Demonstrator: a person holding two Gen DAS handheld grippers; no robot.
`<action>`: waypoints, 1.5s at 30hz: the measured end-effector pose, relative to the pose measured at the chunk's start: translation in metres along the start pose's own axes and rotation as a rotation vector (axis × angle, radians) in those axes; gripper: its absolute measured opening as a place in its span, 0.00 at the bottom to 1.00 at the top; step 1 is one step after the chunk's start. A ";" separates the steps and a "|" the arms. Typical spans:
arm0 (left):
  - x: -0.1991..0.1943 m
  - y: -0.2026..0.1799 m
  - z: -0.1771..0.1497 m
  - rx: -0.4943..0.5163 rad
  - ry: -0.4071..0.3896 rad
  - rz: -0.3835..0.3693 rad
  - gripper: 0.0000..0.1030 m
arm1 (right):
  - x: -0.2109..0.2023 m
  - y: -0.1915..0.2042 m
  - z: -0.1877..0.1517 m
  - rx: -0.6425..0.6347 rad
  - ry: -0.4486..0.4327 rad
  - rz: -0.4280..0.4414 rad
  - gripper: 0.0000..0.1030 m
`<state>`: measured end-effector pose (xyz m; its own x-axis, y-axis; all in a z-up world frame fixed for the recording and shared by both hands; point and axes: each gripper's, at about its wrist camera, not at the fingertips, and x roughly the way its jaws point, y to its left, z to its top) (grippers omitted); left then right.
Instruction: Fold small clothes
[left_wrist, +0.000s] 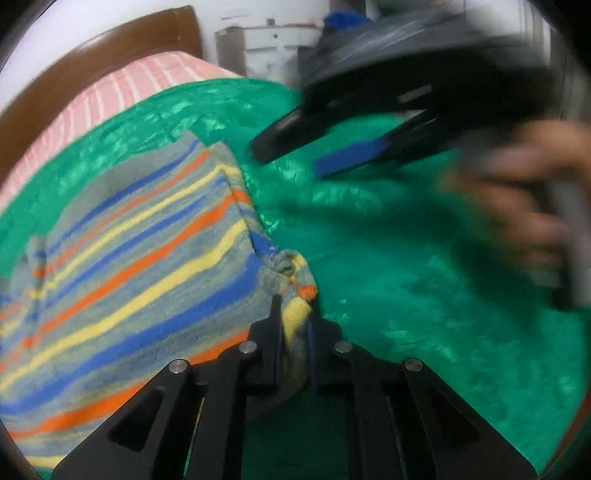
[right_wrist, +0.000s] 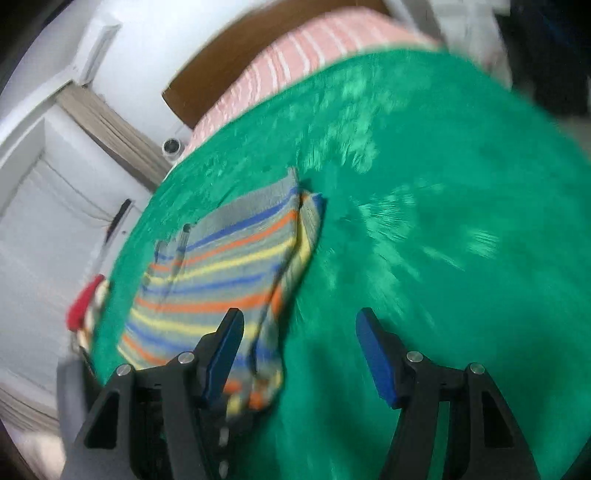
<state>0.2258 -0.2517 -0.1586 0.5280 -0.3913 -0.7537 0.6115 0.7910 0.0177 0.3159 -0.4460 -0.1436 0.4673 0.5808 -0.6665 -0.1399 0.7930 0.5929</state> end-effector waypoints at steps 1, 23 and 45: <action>-0.003 0.000 0.000 -0.007 -0.012 -0.016 0.08 | 0.015 -0.003 0.008 0.024 0.025 0.012 0.61; -0.164 0.250 -0.146 -0.758 -0.199 0.098 0.07 | 0.206 0.299 0.032 -0.348 0.127 0.130 0.07; -0.158 0.275 -0.176 -0.795 -0.105 0.266 0.73 | 0.117 0.276 -0.076 -0.586 0.019 -0.006 0.51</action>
<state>0.2071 0.1107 -0.1504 0.6716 -0.1560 -0.7243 -0.1166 0.9432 -0.3112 0.2656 -0.1452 -0.0923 0.4547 0.5748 -0.6803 -0.5989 0.7627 0.2442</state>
